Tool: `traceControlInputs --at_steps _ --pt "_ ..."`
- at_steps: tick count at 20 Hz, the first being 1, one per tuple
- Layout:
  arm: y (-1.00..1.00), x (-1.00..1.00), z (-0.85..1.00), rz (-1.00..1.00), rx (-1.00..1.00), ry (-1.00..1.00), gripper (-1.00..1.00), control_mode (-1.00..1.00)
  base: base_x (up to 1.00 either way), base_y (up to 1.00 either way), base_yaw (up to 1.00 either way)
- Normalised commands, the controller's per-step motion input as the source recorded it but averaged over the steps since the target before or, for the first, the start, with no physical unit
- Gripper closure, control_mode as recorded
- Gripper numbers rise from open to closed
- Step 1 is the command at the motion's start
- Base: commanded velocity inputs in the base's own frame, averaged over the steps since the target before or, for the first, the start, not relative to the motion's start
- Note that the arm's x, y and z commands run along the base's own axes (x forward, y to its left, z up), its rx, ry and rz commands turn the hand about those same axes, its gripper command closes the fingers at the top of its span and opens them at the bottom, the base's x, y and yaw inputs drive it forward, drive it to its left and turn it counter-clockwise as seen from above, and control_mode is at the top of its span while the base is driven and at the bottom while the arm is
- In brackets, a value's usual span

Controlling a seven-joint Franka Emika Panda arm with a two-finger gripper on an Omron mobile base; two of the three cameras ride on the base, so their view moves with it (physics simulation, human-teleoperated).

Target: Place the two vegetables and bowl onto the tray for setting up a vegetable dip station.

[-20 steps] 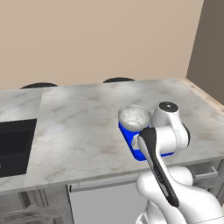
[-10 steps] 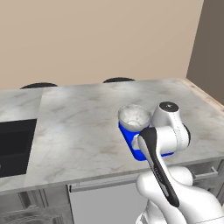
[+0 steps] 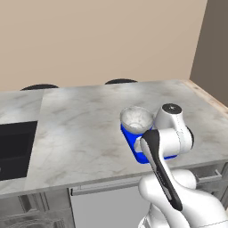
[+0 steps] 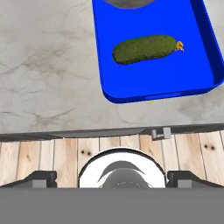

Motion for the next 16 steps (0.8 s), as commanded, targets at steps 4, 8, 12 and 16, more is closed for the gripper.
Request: traceControlInputs --at_steps 4,8,12,16 --pt "0.0 0.0 0.0 0.0 0.0 0.0 -1.0 1.0 -0.32 0.0 0.05" --pt "0.0 0.0 0.0 0.0 0.0 0.0 -1.0 1.0 -0.45 0.0 0.03" --pt "0.0 0.0 0.0 0.0 0.0 0.0 -1.0 1.0 -0.4 0.05 0.03" --pt "0.0 0.0 0.0 0.0 0.0 0.0 -1.0 1.0 -0.09 0.57 -0.03"
